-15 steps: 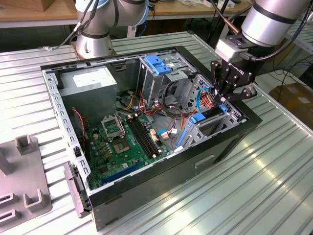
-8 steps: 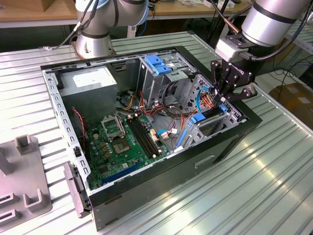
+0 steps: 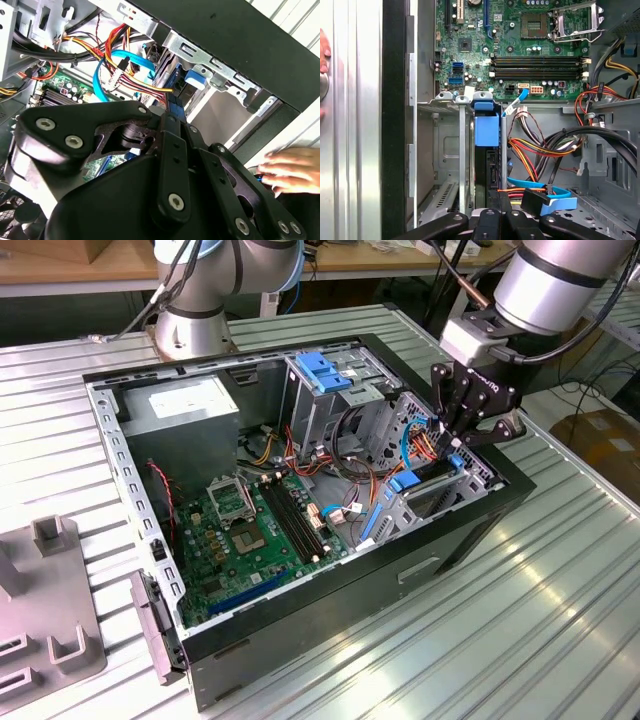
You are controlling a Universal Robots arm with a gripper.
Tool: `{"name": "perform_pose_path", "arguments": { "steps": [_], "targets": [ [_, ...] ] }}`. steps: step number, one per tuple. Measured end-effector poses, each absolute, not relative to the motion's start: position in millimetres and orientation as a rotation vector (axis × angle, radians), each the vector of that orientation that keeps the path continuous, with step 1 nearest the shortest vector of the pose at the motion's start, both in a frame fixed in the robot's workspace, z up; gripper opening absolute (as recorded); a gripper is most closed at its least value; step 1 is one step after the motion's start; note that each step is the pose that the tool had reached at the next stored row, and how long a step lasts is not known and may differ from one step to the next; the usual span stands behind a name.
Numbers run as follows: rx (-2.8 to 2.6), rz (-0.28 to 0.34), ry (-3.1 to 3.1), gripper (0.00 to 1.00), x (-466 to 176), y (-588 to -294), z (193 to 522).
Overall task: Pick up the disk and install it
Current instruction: 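Insert the second disk wire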
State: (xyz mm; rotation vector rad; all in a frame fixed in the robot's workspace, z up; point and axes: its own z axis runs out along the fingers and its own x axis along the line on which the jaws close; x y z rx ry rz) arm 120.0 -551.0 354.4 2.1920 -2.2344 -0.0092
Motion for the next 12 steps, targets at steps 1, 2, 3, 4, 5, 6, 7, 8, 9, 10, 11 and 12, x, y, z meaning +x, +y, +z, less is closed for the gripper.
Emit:
{"name": "perform_pose_path", "arguments": {
  "steps": [1, 2, 3, 4, 5, 6, 7, 8, 9, 10, 11, 12],
  "targets": [
    [2.191, -0.009, -2.234, 0.1, 120, -551, 357],
    [2.191, -0.01, -2.234, 0.1, 120, -551, 364],
    [2.191, -0.01, -2.234, 0.1, 120, -551, 368],
    [2.191, -0.01, -2.234, 0.1, 120, -551, 373],
    [2.191, -0.009, -2.233, 0.1, 120, -551, 378],
    [2.191, -0.009, -2.233, 0.1, 120, -551, 383],
    [2.191, -0.009, -2.233, 0.1, 120, -551, 387],
    [2.191, -0.009, -2.233, 0.1, 120, -550, 392],
    [2.191, -0.009, -2.233, 0.1, 120, -550, 396],
    [2.191, -0.009, -2.233, 0.1, 120, -549, 397],
    [2.19, -0.01, -2.232, 0.1, 119, -549, 399],
    [2.19, -0.013, -2.232, 0.1, 118, -548, 399]
  ]
}}
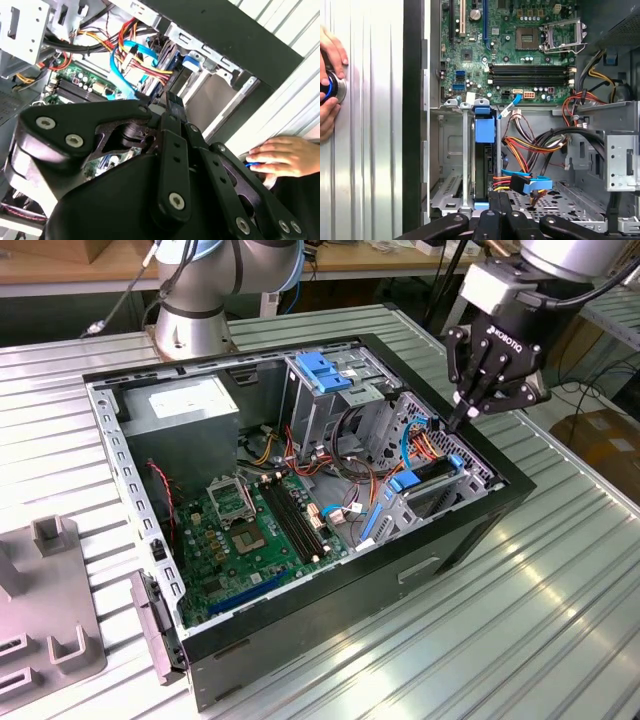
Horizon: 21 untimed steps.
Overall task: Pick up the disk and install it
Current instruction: 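Insert the second disk wire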
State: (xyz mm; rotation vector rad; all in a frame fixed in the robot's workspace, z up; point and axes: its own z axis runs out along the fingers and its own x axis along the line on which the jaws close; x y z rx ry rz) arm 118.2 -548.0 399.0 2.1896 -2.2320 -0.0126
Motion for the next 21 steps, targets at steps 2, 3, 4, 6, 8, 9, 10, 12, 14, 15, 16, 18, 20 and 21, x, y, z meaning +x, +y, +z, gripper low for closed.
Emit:
{"name": "perform_pose_path", "arguments": {
  "steps": [2, 3, 4, 6, 8, 9, 10, 12, 14, 15, 16, 18, 20, 21],
  "targets": [
    [2.188, -0.016, -2.23, 0.1, 113, -547, 399],
    [2.187, -0.017, -2.23, 0.1, 111, -545, 399],
    [2.186, -0.013, -2.228, 0.1, 111, -539, 400],
    [2.178, 0.001, -2.221, 0.1, 111, -526, 401],
    [2.155, 0.05, -2.198, 0.1, 111, -517, 401],
    [2.152, 0.056, -2.195, 0.1, 111, -517, 401],
    [2.152, 0.057, -2.195, 0.1, 111, -517, 401],
    [2.148, 0.065, -2.191, 0.23, 111, -517, 400],
    [2.141, 0.079, -2.184, 0.3, 111, -517, 399],
    [2.138, 0.085, -2.182, 0.3, 111, -517, 398],
    [2.134, 0.092, -2.178, 0.3, 111, -517, 397],
    [2.126, 0.109, -2.17, 0.3, 111, -517, 396],
    [2.126, 0.11, -2.17, 0.3, 111, -517, 396],
    [2.126, 0.11, -2.17, 0.3, 111, -515, 396]
  ]
}}
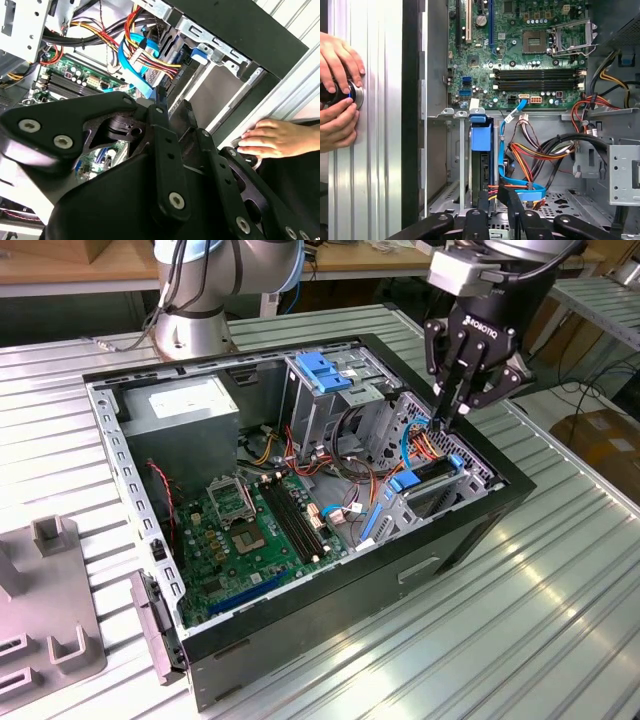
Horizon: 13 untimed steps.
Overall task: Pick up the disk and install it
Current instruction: 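Insert the second disk wire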
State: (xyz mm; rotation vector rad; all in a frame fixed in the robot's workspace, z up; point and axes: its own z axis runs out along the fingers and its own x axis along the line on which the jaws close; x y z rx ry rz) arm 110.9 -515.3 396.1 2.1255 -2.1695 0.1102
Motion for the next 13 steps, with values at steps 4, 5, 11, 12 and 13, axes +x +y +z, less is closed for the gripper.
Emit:
{"name": "perform_pose_path", "arguments": {
  "steps": [4, 5, 11, 12, 13],
  "targets": [
    [2.126, 0.11, -2.17, 0.3, 110.9, -512.7, 396.0],
    [2.126, 0.11, -2.17, 0.3, 110.9, -512.3, 396.0],
    [2.125, 0.11, -2.17, 0.3, 110.9, -510.5, 396.0],
    [2.125, 0.11, -2.17, 0.3, 110.9, -508.7, 396.0],
    [2.125, 0.11, -2.17, 0.3, 110.9, -504.2, 395.8]
  ]
}}
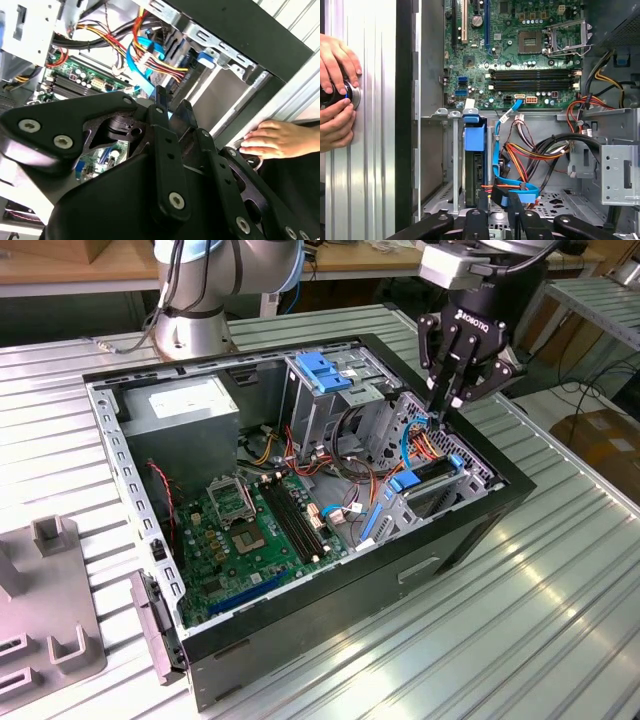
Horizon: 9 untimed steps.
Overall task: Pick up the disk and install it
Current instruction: 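Insert the second disk wire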
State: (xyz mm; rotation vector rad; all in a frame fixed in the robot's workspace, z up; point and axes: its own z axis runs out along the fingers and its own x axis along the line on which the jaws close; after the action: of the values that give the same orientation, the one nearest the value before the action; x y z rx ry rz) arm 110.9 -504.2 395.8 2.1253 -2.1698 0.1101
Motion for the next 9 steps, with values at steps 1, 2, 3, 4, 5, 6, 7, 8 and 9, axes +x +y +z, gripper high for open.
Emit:
{"name": "perform_pose_path", "arguments": {
  "steps": [1, 2, 3, 4, 5, 6, 7, 8, 9],
  "targets": [
    [2.125, 0.11, -2.17, 0.3, 110.9, -502.2, 395.7],
    [2.125, 0.11, -2.17, 0.3, 110.9, -501.6, 395.5],
    [2.124, 0.112, -2.169, 0.3, 110.9, -501.6, 395.1],
    [2.122, 0.117, -2.167, 0.3, 110.9, -501.6, 394.4],
    [2.119, 0.122, -2.164, 0.3, 111.0, -501.6, 393.6],
    [2.117, 0.126, -2.162, 0.3, 111.0, -501.6, 392.4],
    [2.117, 0.128, -2.161, 0.3, 111.0, -501.5, 391.0],
    [2.116, 0.129, -2.161, 0.3, 111.0, -501.5, 389.6],
    [2.115, 0.13, -2.16, 0.3, 110.9, -501.4, 388.0]
  ]
}}
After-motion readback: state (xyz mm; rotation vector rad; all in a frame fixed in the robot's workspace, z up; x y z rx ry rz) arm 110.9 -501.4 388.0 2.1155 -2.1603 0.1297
